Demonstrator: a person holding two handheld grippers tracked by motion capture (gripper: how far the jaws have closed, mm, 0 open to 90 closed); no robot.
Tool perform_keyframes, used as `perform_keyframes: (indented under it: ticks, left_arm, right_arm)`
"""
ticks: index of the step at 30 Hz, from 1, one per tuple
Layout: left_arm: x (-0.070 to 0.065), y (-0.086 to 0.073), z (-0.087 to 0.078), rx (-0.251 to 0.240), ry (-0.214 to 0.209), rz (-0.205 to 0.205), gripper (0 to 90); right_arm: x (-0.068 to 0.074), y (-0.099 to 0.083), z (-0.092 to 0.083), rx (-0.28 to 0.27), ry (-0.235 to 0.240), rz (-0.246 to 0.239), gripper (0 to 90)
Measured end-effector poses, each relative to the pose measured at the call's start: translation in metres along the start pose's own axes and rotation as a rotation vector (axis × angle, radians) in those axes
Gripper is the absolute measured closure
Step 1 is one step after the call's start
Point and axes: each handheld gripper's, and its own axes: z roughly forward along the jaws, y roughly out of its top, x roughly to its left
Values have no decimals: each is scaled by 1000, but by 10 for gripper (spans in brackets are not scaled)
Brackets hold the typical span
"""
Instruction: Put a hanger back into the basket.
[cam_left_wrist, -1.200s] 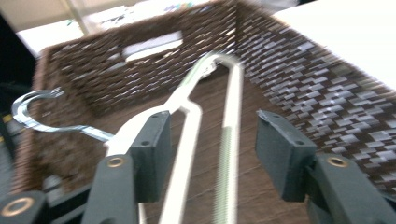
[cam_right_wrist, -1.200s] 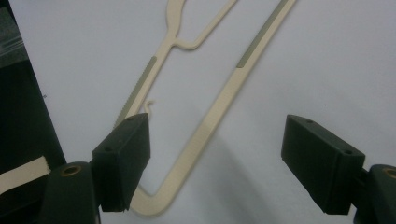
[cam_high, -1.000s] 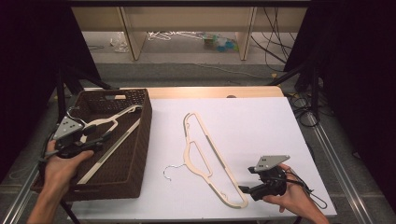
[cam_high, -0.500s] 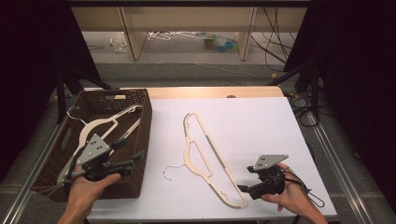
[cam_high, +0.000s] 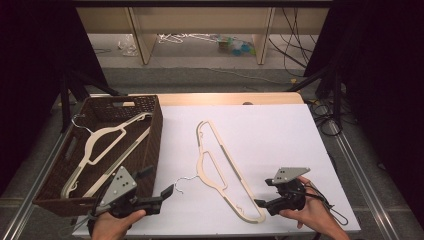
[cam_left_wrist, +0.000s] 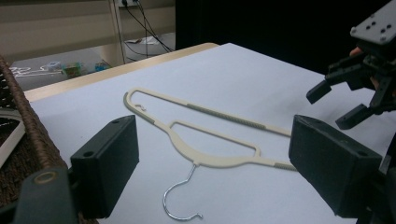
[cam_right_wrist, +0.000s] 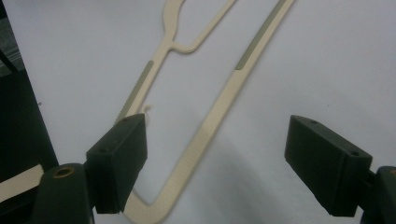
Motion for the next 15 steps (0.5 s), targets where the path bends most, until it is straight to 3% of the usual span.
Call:
perform_keyframes:
  ticks: [6,8,9,11,13,15]
  left_arm:
    - [-10,-9,3,20,-9,9,158]
    - [-15,-16,6,32,-8,20,158]
    - [-16,-17,7,40,-11,23,159]
    - [-18,-20,9,50,-21,19,160]
    - [-18,-22,9,60,-17,22,161]
    - [-18,-22,8,61,-18,23,161]
  right_arm:
    - [2,0,5,-10,-3,-14,222]
    - [3,1,3,9,8,-12,222]
    - [4,1,5,-10,-9,-8,222]
    - [6,2,4,6,-8,-13,221]
    - [11,4,7,-9,-15,-22,221]
    - [16,7,7,11,-12,-29,222]
